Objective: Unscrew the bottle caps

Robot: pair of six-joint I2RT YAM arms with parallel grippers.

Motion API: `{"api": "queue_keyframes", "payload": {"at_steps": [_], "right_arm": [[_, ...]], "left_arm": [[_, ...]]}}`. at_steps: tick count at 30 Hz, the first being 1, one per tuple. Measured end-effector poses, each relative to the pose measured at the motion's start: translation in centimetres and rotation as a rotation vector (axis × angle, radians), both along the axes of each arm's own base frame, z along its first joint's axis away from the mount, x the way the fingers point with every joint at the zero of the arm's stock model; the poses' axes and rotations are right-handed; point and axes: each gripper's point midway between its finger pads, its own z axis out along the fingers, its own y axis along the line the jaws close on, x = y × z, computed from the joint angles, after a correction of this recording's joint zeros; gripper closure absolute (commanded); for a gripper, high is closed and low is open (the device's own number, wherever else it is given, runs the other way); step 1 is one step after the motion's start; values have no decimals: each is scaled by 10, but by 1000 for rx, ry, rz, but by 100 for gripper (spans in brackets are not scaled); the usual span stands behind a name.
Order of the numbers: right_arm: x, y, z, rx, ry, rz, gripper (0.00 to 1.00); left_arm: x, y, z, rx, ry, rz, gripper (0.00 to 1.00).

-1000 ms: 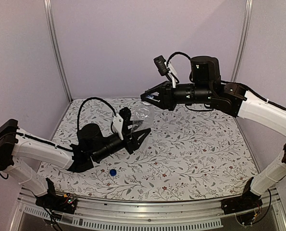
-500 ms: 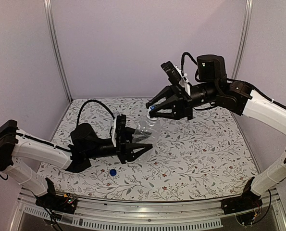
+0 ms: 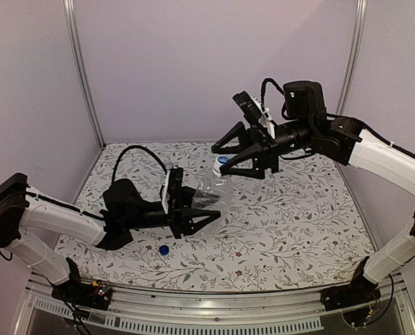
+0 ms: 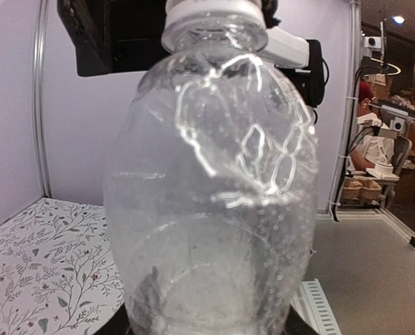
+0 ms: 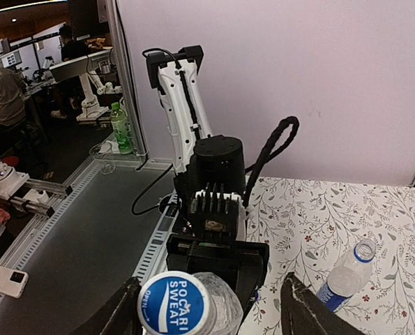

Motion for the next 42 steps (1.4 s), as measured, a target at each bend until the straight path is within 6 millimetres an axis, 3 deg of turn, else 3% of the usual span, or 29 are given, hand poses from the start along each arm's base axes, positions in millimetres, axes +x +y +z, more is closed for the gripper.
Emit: {"api": "queue_keyframes", "payload": {"at_steps": [3, 7, 13, 20, 27, 30, 36, 42], "right_arm": [[9, -1, -2, -11, 8, -42, 13], [18, -1, -2, -23, 20, -99, 6], [27, -8, 10, -16, 36, -198, 5], [46, -17, 40, 50, 104, -383, 5], [72, -5, 38, 49, 184, -608, 5], [82, 0, 30, 36, 206, -667, 8], [96, 12, 16, 3, 236, -721, 26], [93, 20, 5, -30, 243, -712, 37]], "left_arm": [[2, 1, 2, -8, -6, 10, 57], [9, 2, 4, -18, -5, 56, 57], [28, 5, 4, -22, 7, 163, 56], [48, 10, -1, -6, 33, 279, 55], [66, 14, -4, 11, 48, 399, 54], [73, 16, -4, 16, 47, 443, 54], [81, 19, -2, 21, 42, 506, 53], [85, 22, -4, 27, 43, 537, 53]]}}
